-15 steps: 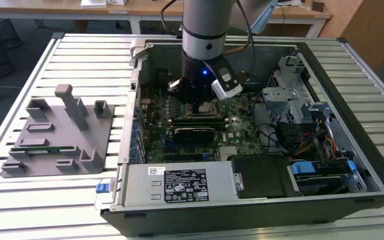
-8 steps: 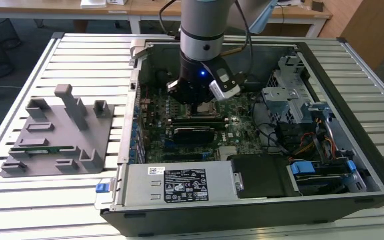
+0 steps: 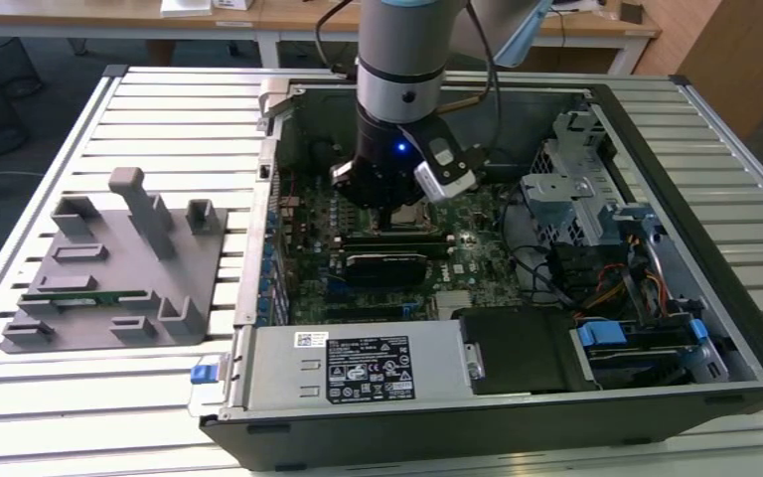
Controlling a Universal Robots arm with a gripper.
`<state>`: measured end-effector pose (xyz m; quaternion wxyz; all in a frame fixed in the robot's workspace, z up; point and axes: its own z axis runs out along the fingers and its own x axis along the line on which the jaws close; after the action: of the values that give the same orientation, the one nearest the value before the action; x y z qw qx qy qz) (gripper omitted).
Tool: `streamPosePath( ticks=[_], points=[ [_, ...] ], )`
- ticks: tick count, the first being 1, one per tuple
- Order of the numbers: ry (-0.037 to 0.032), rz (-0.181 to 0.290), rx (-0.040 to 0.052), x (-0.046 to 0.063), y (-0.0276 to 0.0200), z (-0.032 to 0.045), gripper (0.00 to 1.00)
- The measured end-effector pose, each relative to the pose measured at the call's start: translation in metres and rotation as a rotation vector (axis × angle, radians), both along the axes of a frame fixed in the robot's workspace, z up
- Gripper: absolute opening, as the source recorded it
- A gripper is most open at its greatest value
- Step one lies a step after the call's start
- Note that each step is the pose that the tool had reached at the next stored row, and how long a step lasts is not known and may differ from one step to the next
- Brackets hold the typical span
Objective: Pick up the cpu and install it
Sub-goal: 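Install the second cpu locking lever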
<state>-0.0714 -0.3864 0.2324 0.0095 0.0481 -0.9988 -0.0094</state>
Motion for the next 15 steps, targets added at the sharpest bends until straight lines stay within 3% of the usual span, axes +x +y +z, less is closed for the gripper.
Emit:
streamPosePath(
  ticks=[7,12,15],
  points=[
    [0.0010,0.000,0.0000,-0.0003,0.0000,-0.0041,0.11],
    [0.0127,0.000,0.0005,-0.0003,0.0000,-0.0065,0.11],
    [0.0151,0.000,0.0023,-0.0003,0.0000,-0.0084,0.11]
  ],
)
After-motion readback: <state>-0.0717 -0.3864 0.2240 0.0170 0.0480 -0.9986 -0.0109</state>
